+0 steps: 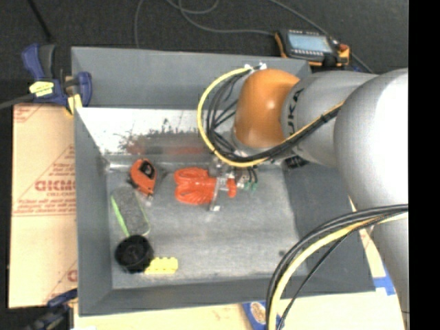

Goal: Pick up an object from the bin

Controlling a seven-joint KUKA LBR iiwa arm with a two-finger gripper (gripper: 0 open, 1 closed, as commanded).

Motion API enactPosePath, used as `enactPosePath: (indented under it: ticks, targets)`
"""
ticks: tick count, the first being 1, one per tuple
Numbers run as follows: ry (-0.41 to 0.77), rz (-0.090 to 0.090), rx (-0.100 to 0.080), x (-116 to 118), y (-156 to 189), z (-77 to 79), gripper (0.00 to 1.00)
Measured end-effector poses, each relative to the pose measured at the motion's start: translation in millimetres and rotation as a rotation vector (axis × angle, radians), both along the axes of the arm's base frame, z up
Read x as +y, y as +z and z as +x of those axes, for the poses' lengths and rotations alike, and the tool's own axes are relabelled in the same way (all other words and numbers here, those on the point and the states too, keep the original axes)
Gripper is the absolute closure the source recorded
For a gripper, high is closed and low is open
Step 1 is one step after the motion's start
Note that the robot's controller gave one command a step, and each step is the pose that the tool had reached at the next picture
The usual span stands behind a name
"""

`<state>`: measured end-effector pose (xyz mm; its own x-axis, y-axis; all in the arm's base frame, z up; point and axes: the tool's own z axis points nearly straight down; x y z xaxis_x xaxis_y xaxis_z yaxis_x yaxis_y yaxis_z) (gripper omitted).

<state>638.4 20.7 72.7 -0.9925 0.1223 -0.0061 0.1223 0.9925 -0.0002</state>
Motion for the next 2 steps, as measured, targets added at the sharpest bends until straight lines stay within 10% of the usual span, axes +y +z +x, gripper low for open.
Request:
enactPosePath:
  ticks: [2]
  targets:
    - [-0.001,0.000,0.009,-0.3,17.1,-2.5,1.00]
